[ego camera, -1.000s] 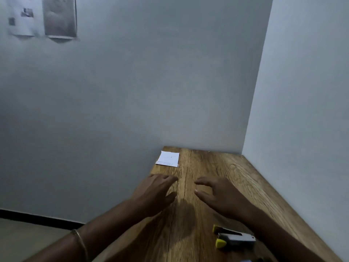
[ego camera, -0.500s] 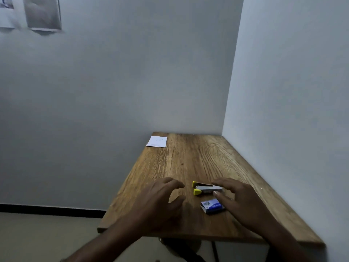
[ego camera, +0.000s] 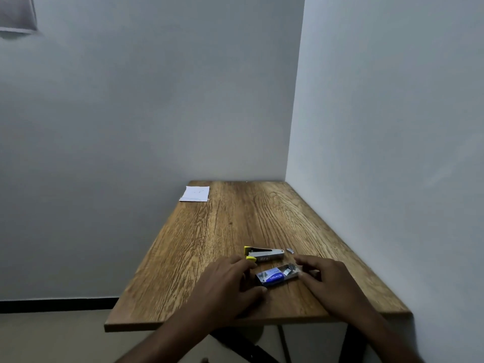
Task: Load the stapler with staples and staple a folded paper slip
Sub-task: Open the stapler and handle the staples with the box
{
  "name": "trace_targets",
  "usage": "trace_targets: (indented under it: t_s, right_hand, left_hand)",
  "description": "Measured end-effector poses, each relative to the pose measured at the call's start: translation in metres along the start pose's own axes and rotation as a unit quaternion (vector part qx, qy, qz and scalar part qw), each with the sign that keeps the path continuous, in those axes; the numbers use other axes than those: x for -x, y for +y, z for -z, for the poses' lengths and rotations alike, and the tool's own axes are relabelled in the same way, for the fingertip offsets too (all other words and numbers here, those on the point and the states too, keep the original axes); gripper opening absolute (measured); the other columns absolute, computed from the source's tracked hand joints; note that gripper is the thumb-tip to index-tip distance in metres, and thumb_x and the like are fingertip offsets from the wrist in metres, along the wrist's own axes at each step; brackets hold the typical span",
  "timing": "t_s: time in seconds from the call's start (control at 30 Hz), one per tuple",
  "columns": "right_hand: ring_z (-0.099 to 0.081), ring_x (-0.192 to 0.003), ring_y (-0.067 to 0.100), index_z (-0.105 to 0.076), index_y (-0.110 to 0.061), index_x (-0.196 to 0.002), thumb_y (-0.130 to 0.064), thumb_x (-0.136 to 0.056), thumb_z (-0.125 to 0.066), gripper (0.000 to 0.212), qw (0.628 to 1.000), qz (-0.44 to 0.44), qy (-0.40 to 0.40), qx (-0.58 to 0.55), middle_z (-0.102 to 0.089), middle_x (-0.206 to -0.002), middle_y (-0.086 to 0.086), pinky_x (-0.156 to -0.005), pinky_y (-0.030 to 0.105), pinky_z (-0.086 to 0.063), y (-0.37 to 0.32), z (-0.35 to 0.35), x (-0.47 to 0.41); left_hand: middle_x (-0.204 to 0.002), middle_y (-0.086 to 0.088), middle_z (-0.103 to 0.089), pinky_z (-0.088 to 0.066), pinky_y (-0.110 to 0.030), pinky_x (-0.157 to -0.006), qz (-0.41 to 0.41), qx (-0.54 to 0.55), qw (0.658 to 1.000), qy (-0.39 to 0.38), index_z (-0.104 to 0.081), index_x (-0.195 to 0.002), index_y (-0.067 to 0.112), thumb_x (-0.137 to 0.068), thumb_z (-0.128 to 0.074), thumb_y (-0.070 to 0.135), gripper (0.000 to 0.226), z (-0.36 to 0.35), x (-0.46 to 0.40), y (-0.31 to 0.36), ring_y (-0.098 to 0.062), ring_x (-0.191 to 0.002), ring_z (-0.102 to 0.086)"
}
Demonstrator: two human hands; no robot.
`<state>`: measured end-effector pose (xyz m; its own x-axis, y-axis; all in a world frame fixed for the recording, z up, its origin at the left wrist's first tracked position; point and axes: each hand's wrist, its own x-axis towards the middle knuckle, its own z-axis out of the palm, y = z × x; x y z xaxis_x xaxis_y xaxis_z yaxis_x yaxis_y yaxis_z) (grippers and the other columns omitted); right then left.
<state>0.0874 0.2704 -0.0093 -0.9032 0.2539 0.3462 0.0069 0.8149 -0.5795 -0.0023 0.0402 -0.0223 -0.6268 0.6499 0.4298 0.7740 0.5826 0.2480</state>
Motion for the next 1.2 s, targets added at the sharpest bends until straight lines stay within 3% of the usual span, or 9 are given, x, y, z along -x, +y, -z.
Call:
trace_targets:
  t_s: [0.27,0.47,0.6,0.77,0.9,1.03,1.2]
  right_hand:
    - [-0.059,-0.099,-0.008,-0.066,-0.027,-0.126,-0.02,-0.087,-0.073,0.041,1.0,0.007,0.001,-0.004,-0.07,-0.121,-0.012,-0.073,-0.007,-0.039,-0.004,-0.004,0.002]
    - [-0.063,-0.097,-0.007,-0.069,-0.031,-0.12,-0.022,-0.083,-0.077,0.039,1.0,0.011,-0.007,-0.018,-0.072,-0.11,-0.016,-0.076,-0.001,-0.043,-0.002,-0.005,0.007]
    - [-0.064,-0.099,-0.005,-0.069,-0.035,-0.117,-0.028,-0.086,-0.074,0.032,0.998,-0.022,-0.005,-0.054,-0.071,-0.109,-0.019,-0.082,0.013,-0.05,0.006,0.003,-0.006]
    - [-0.059,-0.09,-0.006,-0.068,-0.026,-0.122,-0.026,-0.088,-0.071,0.034,0.999,-0.039,0.033,0.005,-0.071,-0.114,-0.01,-0.07,0.006,-0.041,0.019,0.001,-0.044]
    - [-0.056,-0.082,-0.005,-0.069,-0.023,-0.118,-0.035,-0.084,-0.074,0.036,0.998,-0.048,-0.01,0.048,-0.07,-0.108,-0.008,-0.064,0.007,-0.038,0.024,-0.003,-0.073]
    - [-0.06,-0.084,-0.001,-0.075,-0.029,-0.101,-0.035,-0.083,-0.075,0.019,0.998,-0.038,-0.027,0.053,-0.063,-0.086,-0.021,-0.063,0.011,-0.042,0.026,-0.011,-0.086]
    - [-0.064,-0.08,-0.002,-0.077,-0.028,-0.095,-0.028,-0.084,-0.074,0.011,0.999,-0.03,-0.013,0.019,-0.072,-0.087,-0.016,-0.066,0.011,-0.046,0.024,-0.012,-0.08]
  left_hand:
    - [-0.111,0.019,-0.058,-0.05,-0.025,-0.084,-0.017,0.029,0.999,-0.014,-0.062,-0.119,0.036,-0.084,-0.056,0.061,0.043,0.002,-0.008,-0.008,0.002,-0.095,-0.052]
    - [-0.11,0.02,-0.059,-0.051,-0.025,-0.084,-0.028,0.056,0.997,-0.033,-0.064,-0.118,0.035,-0.082,-0.051,0.061,0.046,0.007,-0.01,-0.02,0.004,-0.095,-0.053]
    - [-0.112,0.022,-0.058,-0.049,-0.023,-0.084,-0.03,0.05,0.998,-0.017,-0.063,-0.12,0.036,-0.085,-0.053,0.06,0.043,0.004,-0.008,-0.02,0.005,-0.097,-0.051]
    - [-0.115,0.024,-0.055,-0.047,-0.023,-0.088,-0.036,0.039,0.999,-0.009,-0.06,-0.123,0.039,-0.087,-0.05,0.06,0.043,0.003,-0.005,-0.019,0.005,-0.101,-0.049]
    - [-0.116,0.024,-0.053,-0.044,-0.022,-0.09,-0.037,0.028,0.999,-0.011,-0.056,-0.126,0.041,-0.087,-0.043,0.064,0.047,0.003,-0.004,-0.019,0.006,-0.102,-0.047]
    - [-0.119,0.023,-0.052,-0.042,-0.02,-0.091,-0.036,0.022,0.999,-0.004,-0.054,-0.127,0.04,-0.088,-0.043,0.064,0.047,0.002,-0.002,-0.019,0.004,-0.105,-0.046]
    - [-0.12,0.023,-0.053,-0.041,-0.019,-0.091,-0.036,0.018,0.999,0.003,-0.054,-0.128,0.04,-0.086,-0.037,0.066,0.052,0.001,-0.002,-0.02,0.004,-0.105,-0.046]
